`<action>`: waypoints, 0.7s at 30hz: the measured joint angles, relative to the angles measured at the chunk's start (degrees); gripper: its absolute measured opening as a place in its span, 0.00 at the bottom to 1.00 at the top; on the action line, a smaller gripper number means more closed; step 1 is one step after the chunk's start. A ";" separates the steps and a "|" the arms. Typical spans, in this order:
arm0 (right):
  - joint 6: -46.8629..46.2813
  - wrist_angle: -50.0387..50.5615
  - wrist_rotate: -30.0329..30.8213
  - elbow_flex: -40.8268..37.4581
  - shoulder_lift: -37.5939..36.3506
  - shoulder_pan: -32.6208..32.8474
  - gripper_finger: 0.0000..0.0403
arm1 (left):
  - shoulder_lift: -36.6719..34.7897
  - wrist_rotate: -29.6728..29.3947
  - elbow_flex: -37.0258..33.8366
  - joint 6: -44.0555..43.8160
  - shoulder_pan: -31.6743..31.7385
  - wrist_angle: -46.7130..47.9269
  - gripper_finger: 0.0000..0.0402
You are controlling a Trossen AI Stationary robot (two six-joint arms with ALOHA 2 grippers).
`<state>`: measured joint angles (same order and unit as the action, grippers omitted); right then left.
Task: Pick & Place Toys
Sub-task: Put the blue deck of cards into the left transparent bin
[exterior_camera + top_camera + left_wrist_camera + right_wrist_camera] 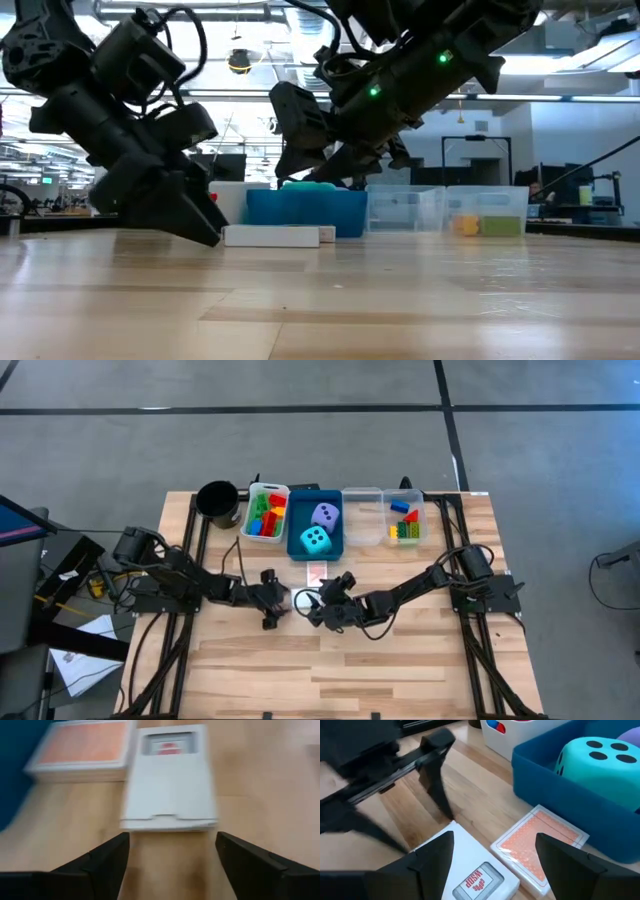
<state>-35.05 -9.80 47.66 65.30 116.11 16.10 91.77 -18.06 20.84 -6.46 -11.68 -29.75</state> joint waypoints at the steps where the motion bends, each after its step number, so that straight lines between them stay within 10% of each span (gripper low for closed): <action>1: 0.01 -0.08 0.00 0.00 0.00 0.00 0.69 | 0.00 1.08 0.00 0.43 -0.09 -0.16 0.74; 21: 13.80 -1.79 -13.81 0.00 -0.02 0.01 0.69 | 0.60 -1.16 -0.07 -0.85 0.09 -4.26 0.95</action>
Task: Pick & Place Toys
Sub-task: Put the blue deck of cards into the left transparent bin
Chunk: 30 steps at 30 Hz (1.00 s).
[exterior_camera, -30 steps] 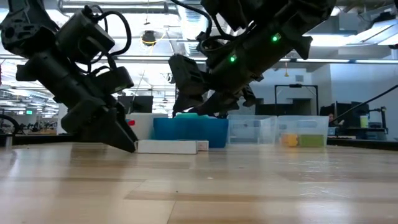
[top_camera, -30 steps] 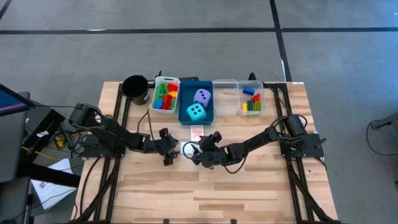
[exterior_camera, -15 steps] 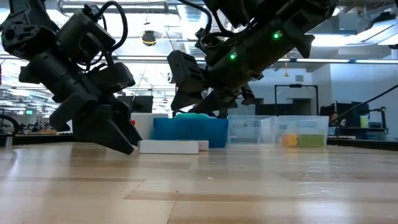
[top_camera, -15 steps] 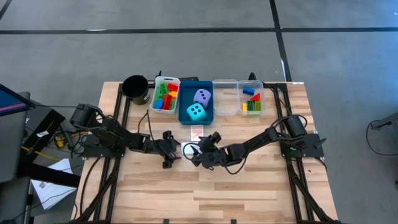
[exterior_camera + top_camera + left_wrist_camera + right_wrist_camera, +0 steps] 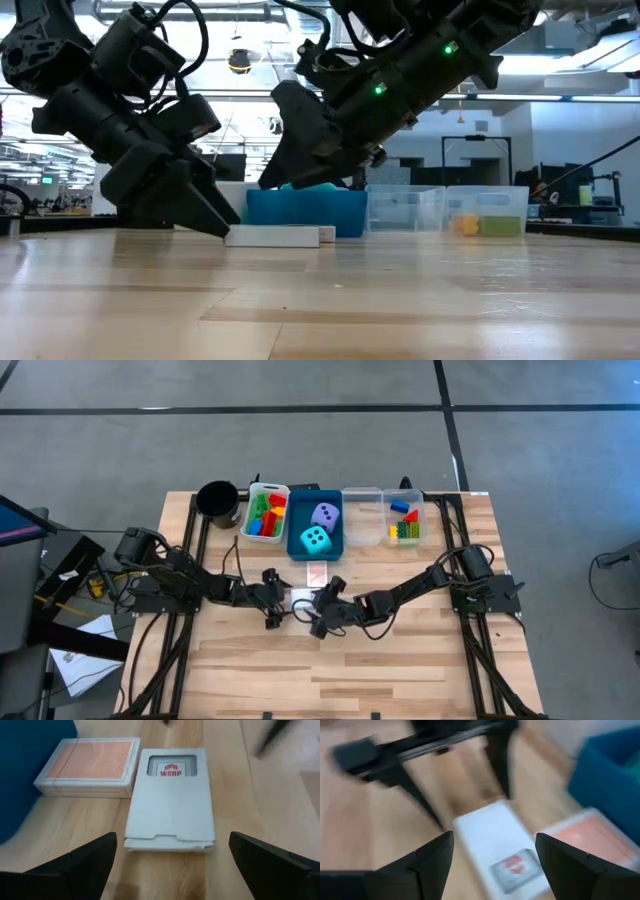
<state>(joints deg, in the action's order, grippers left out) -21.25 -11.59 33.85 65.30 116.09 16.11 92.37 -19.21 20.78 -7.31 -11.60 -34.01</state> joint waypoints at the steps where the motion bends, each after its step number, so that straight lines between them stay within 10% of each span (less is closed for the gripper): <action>1: 2.04 -0.35 -2.17 0.00 -0.02 0.08 0.69 | 0.39 0.08 0.00 -0.69 0.00 -0.82 0.94; 14: 5.79 -1.12 -7.24 0.00 -0.02 0.36 0.69 | 12.87 0.10 0.26 -5.43 -0.07 -16.05 0.86; 20: 6.08 -0.88 -8.85 0.00 -0.02 0.40 0.69 | 12.62 0.27 0.22 -5.39 -0.35 -17.21 0.66; 30: 9.79 -2.36 -10.05 0.00 -0.04 1.55 0.69 | 8.47 9.76 -0.52 -5.60 -5.01 -15.32 0.65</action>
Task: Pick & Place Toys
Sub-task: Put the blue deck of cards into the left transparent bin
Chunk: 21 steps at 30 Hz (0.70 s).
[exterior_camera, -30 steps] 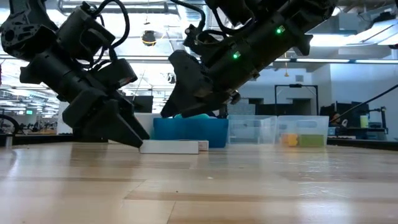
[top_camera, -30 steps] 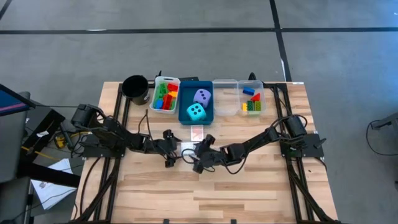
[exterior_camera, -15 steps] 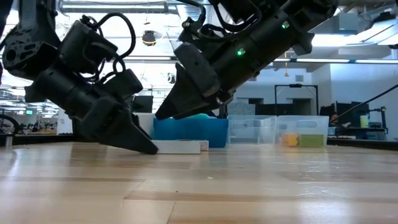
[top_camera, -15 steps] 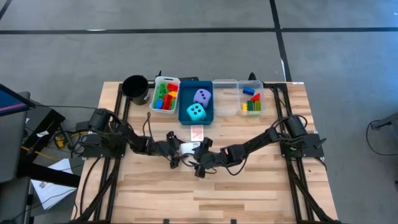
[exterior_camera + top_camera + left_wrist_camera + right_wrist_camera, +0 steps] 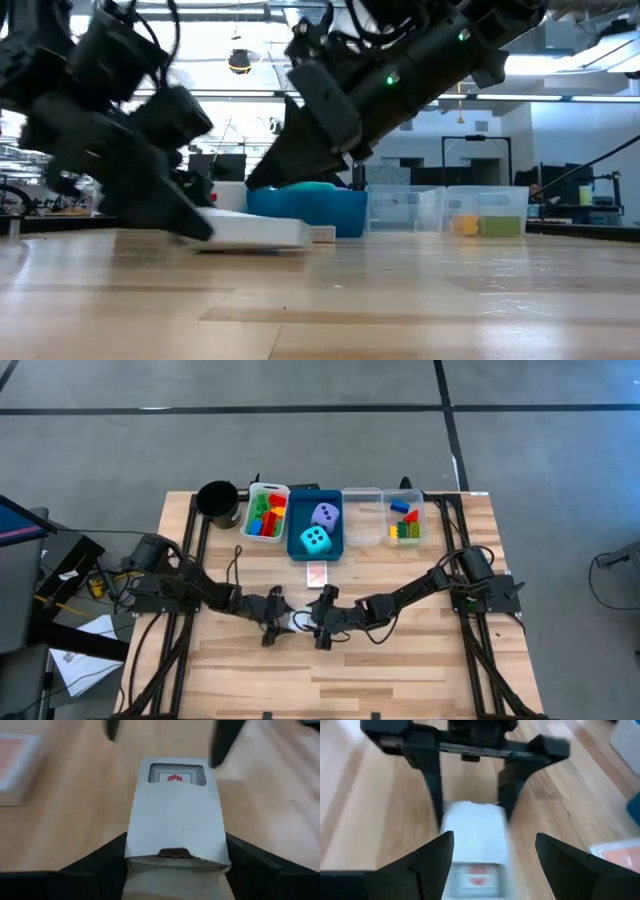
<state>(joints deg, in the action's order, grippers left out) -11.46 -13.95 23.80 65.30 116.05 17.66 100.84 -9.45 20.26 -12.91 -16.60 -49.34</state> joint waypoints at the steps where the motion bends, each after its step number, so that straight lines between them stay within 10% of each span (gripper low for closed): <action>1: 0.88 -1.02 -0.02 0.00 0.00 0.35 0.69 | -1.40 0.79 -0.17 0.00 -0.54 1.34 0.64; 21: 4.58 -7.49 -8.76 5.49 -0.22 0.79 0.69 | -43.44 -2.53 -2.48 -5.14 -5.29 38.05 0.59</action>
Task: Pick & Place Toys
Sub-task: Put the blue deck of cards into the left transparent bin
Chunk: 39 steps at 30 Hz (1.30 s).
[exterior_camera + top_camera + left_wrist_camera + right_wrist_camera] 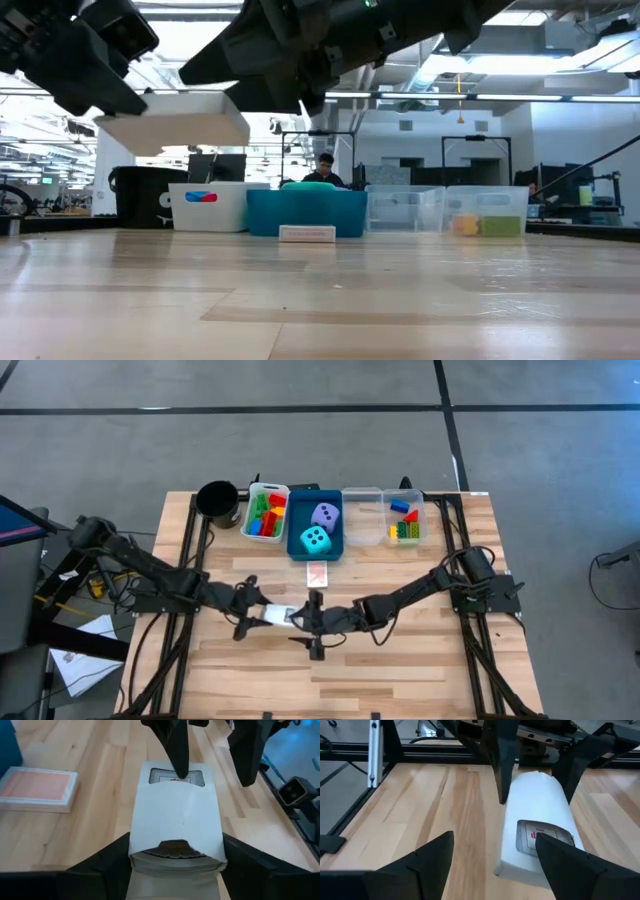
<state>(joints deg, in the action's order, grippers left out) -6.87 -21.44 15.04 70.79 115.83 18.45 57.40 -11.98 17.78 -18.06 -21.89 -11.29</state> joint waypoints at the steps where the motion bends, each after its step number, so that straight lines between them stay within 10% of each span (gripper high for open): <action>1: 0.00 0.40 -0.01 0.37 0.02 0.02 0.69 | -0.02 -0.02 0.00 -0.24 -0.44 -0.04 0.59; 8: 3.57 2.94 1.98 1.16 0.04 1.00 0.69 | 0.01 -0.20 0.00 -0.49 -2.46 -0.51 0.59; 19: 27.55 2.61 23.74 1.77 0.26 7.29 0.69 | -0.06 6.81 0.22 -1.34 -2.55 -8.87 0.59; 39: 40.29 -2.18 23.79 5.02 0.26 6.02 0.67 | -0.09 6.69 0.22 -1.51 -2.40 -13.69 0.59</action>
<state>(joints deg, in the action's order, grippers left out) 33.41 -23.62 38.83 75.81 116.09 24.47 57.31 -5.29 18.00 -19.57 -24.29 -24.98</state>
